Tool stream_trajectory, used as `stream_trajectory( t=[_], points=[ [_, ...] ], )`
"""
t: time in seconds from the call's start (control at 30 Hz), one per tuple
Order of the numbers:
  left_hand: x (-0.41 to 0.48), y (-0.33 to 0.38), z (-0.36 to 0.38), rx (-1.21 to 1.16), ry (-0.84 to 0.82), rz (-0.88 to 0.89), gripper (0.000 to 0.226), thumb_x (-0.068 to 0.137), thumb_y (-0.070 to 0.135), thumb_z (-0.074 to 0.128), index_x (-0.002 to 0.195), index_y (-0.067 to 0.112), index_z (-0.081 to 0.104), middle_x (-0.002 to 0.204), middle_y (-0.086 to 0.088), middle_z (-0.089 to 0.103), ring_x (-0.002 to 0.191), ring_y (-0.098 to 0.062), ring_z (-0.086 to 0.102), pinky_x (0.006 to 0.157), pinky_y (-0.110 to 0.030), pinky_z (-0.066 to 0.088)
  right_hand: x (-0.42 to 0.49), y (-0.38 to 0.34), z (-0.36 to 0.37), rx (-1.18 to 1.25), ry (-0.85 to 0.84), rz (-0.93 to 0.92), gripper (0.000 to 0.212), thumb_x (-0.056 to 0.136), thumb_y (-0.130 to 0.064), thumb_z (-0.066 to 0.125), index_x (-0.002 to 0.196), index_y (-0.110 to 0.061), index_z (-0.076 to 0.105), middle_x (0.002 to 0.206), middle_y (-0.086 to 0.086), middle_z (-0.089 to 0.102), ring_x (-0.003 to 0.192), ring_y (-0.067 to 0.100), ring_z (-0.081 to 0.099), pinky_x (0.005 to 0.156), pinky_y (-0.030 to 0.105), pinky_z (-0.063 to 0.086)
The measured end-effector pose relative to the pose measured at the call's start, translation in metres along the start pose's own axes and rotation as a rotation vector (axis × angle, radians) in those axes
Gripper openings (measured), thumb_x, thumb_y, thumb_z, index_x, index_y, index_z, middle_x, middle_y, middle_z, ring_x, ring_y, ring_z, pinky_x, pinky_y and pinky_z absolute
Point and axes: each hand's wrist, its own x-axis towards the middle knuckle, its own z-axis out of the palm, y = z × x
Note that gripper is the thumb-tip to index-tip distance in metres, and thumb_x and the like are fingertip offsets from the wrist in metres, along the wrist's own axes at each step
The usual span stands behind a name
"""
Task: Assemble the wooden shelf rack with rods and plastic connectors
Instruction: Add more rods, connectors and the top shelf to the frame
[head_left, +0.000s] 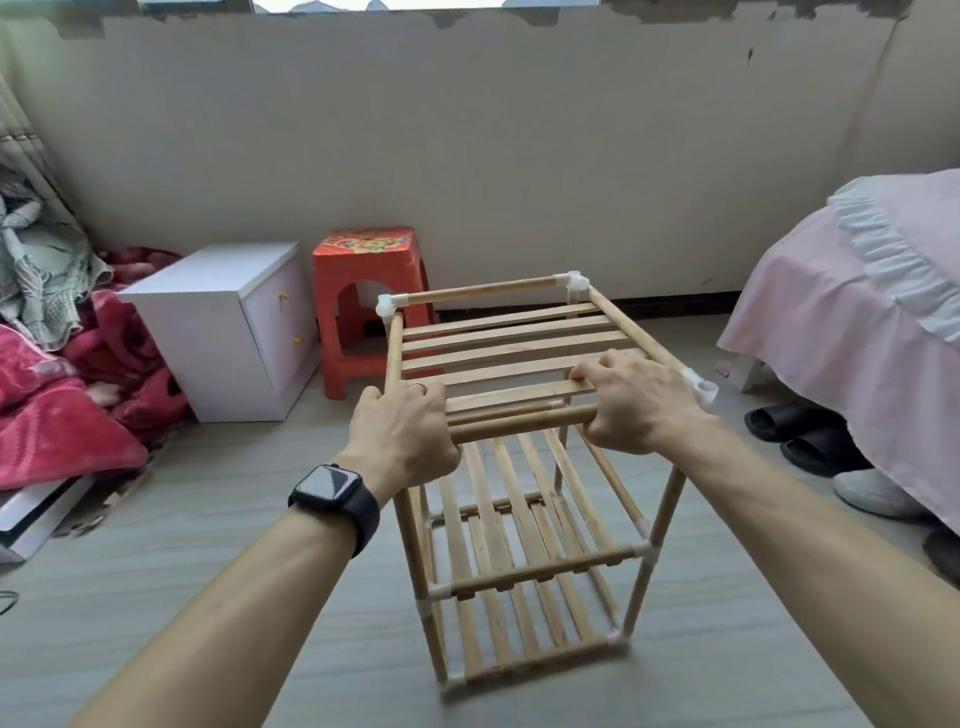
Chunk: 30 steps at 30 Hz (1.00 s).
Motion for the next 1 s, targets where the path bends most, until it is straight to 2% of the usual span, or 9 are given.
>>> stream_trajectory(
  t=[0.17, 0.37, 0.53, 0.63, 0.73, 0.8, 0.87, 0.93, 1.0],
  points=[
    [0.002, 0.015, -0.001, 0.106, 0.086, 0.018, 0.015, 0.084, 0.035, 0.044, 0.091, 0.021, 0.046, 0.079, 0.001, 0.058, 0.071, -0.021, 0.049, 0.075, -0.04, 0.032, -0.004, 0.007, -0.004, -0.002, -0.019, 0.034, 0.051, 0.076, -0.052, 0.051, 0.125, -0.035, 0.052, 0.11, -0.006, 0.056, 0.101, 0.018, 0.053, 0.082, 0.035, 0.05],
    [0.003, 0.013, -0.001, 0.127, 0.092, 0.025, 0.015, 0.086, 0.035, 0.042, 0.089, 0.021, 0.046, 0.076, 0.001, 0.056, 0.068, -0.02, 0.047, 0.073, -0.039, 0.03, 0.001, 0.005, -0.003, -0.01, -0.056, 0.041, 0.05, 0.073, -0.05, 0.05, 0.121, -0.036, 0.05, 0.106, -0.007, 0.055, 0.098, 0.018, 0.053, 0.082, 0.038, 0.052],
    [0.002, 0.011, 0.003, 0.088, 0.105, 0.026, 0.024, 0.087, 0.041, 0.046, 0.1, 0.022, 0.053, 0.09, 0.003, 0.062, 0.079, -0.019, 0.053, 0.081, -0.041, 0.035, -0.001, 0.004, -0.004, -0.022, -0.036, 0.051, 0.05, 0.075, -0.052, 0.053, 0.123, -0.035, 0.051, 0.107, -0.005, 0.056, 0.097, 0.018, 0.054, 0.081, 0.036, 0.052],
    [0.002, 0.001, 0.002, -0.173, -0.033, 0.068, 0.059, 0.081, 0.066, 0.055, 0.127, 0.029, 0.053, 0.12, 0.008, 0.057, 0.112, -0.017, 0.049, 0.092, -0.041, 0.038, -0.012, 0.008, -0.002, -0.032, -0.001, 0.055, 0.053, 0.074, -0.055, 0.05, 0.123, -0.035, 0.053, 0.106, -0.006, 0.058, 0.095, 0.017, 0.054, 0.079, 0.033, 0.05],
    [-0.001, -0.002, -0.006, -0.722, -0.111, 0.037, 0.084, 0.07, 0.085, 0.054, 0.135, 0.032, 0.053, 0.142, 0.006, 0.041, 0.132, -0.016, 0.034, 0.107, -0.039, 0.037, -0.027, 0.025, -0.006, -0.034, 0.061, 0.052, 0.06, 0.074, -0.059, 0.04, 0.126, -0.034, 0.056, 0.111, -0.007, 0.062, 0.101, 0.017, 0.056, 0.083, 0.033, 0.044],
    [0.002, -0.001, -0.004, -1.039, 0.051, -0.148, 0.07, 0.081, 0.072, 0.06, 0.134, 0.027, 0.054, 0.144, 0.001, 0.04, 0.129, -0.017, 0.041, 0.092, -0.024, 0.046, -0.038, 0.042, -0.011, -0.058, 0.067, 0.033, 0.068, 0.075, -0.058, 0.031, 0.131, -0.032, 0.06, 0.12, -0.007, 0.065, 0.112, 0.018, 0.055, 0.096, 0.037, 0.046],
    [0.004, 0.004, -0.007, -1.274, -0.002, -0.423, 0.055, 0.095, 0.055, 0.059, 0.135, 0.018, 0.051, 0.135, -0.005, 0.053, 0.112, -0.016, 0.055, 0.074, -0.022, 0.051, -0.049, 0.055, -0.016, -0.118, 0.046, 0.08, 0.064, 0.083, -0.05, 0.032, 0.139, -0.032, 0.057, 0.136, -0.008, 0.061, 0.131, 0.018, 0.046, 0.114, 0.046, 0.036],
    [0.007, 0.015, -0.005, -1.51, -0.25, -0.566, 0.043, 0.102, 0.046, 0.053, 0.13, 0.014, 0.058, 0.116, -0.009, 0.07, 0.103, -0.023, 0.067, 0.084, -0.039, 0.057, -0.055, 0.059, -0.019, -0.164, 0.018, 0.258, 0.06, 0.09, -0.039, 0.046, 0.149, -0.036, 0.045, 0.154, -0.004, 0.043, 0.146, 0.023, 0.027, 0.123, 0.054, 0.017],
    [0.009, 0.034, -0.002, -1.652, -0.318, -0.594, 0.031, 0.106, 0.035, 0.045, 0.116, 0.013, 0.064, 0.099, -0.009, 0.077, 0.096, -0.026, 0.072, 0.088, -0.046, 0.057, -0.061, 0.052, -0.022, -0.069, -0.004, 0.485, 0.077, 0.087, -0.026, 0.06, 0.156, -0.031, 0.028, 0.162, 0.007, 0.021, 0.15, 0.03, 0.01, 0.124, 0.055, 0.01]
  ],
)
